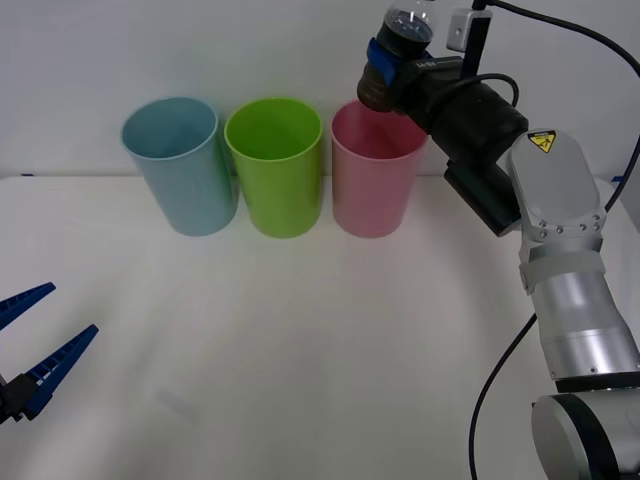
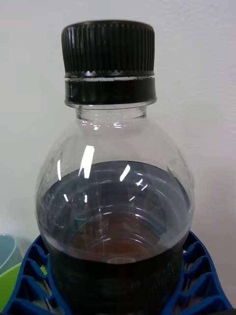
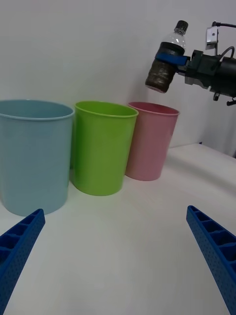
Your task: Grasp the object on the table and drop it into the matching bin: aluminum can to the light blue bin, PET bottle to the pink bin.
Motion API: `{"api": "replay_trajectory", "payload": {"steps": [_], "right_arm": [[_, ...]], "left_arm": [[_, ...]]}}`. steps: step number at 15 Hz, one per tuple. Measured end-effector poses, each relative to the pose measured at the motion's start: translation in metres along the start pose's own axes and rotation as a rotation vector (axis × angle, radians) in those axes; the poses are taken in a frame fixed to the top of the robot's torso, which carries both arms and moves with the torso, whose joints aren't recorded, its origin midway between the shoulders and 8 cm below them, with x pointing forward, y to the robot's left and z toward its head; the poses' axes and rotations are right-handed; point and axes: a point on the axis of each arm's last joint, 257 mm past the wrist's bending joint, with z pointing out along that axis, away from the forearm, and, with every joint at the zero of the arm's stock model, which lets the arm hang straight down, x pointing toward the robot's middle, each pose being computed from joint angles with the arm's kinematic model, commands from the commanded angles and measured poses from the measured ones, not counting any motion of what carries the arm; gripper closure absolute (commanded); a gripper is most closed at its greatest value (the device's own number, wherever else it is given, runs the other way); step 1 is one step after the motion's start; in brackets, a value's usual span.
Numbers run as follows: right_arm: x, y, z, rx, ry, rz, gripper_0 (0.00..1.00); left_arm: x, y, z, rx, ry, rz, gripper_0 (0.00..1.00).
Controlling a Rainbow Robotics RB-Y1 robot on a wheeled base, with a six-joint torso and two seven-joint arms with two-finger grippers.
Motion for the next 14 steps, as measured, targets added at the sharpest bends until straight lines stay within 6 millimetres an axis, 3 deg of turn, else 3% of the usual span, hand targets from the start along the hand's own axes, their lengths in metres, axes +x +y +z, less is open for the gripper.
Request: {"api": "replay_trajectory", "payload": {"steps": [1, 2, 3, 14], "right_arm": [[0.0000, -0.0003, -0.0002, 0.001, 0.000, -0.002, 0.99], [0.0000, -0.0003, -0.0001, 0.001, 0.000, -0.003, 0.67], [0.0004, -0.0005, -0.0003, 0.001, 0.000, -0.005, 0.00], [0.0035, -0.0045, -0.0095, 0.003, 0.003, -0.019, 0.00]], "left_arm": [[0.0000, 0.0000, 0.0000, 0.000, 0.000, 0.000, 0.00], [0.0000, 0.0000, 0.0000, 0.000, 0.000, 0.000, 0.00], [0.0000, 0.0000, 0.0000, 0.000, 0.000, 0.000, 0.00], [0.0000, 0.0000, 0.0000, 0.000, 0.000, 0.000, 0.00]]}}
